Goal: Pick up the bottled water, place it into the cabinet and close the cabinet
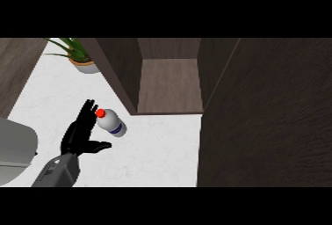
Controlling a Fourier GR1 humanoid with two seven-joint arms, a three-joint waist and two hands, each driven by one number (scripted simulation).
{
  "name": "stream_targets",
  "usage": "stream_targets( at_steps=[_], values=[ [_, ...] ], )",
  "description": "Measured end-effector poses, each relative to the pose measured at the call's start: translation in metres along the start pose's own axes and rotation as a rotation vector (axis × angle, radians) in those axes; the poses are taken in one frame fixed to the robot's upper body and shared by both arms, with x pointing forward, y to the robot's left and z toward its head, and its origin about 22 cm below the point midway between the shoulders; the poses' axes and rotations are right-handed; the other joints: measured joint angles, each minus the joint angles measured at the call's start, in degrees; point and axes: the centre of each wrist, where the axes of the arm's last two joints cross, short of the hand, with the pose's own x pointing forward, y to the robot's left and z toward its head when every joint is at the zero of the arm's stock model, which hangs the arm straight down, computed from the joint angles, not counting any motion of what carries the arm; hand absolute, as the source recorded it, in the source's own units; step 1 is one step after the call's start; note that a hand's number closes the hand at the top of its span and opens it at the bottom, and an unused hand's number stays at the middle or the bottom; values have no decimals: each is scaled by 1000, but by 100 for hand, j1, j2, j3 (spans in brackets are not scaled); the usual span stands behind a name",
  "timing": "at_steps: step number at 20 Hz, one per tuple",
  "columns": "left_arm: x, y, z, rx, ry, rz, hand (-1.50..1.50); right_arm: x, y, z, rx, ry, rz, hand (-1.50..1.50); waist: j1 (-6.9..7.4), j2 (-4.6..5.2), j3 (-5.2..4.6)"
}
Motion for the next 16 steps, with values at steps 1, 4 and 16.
stream_targets(
  at_steps=[1, 4, 16],
  values=[
    [-3, -1, -1, -2, 0, 5, -150, 2, 2, -1, -1, -2, 4, -150, 2, 0, 1],
    [-11, -3, 0, -11, 0, 19, -150, 5, 4, -3, 3, -5, 3, -150, -6, 4, -1],
    [-22, -21, -10, -59, 36, 150, -150, 2, -9, -8, 14, -5, -15, -150, -38, 19, -5]
  ],
)
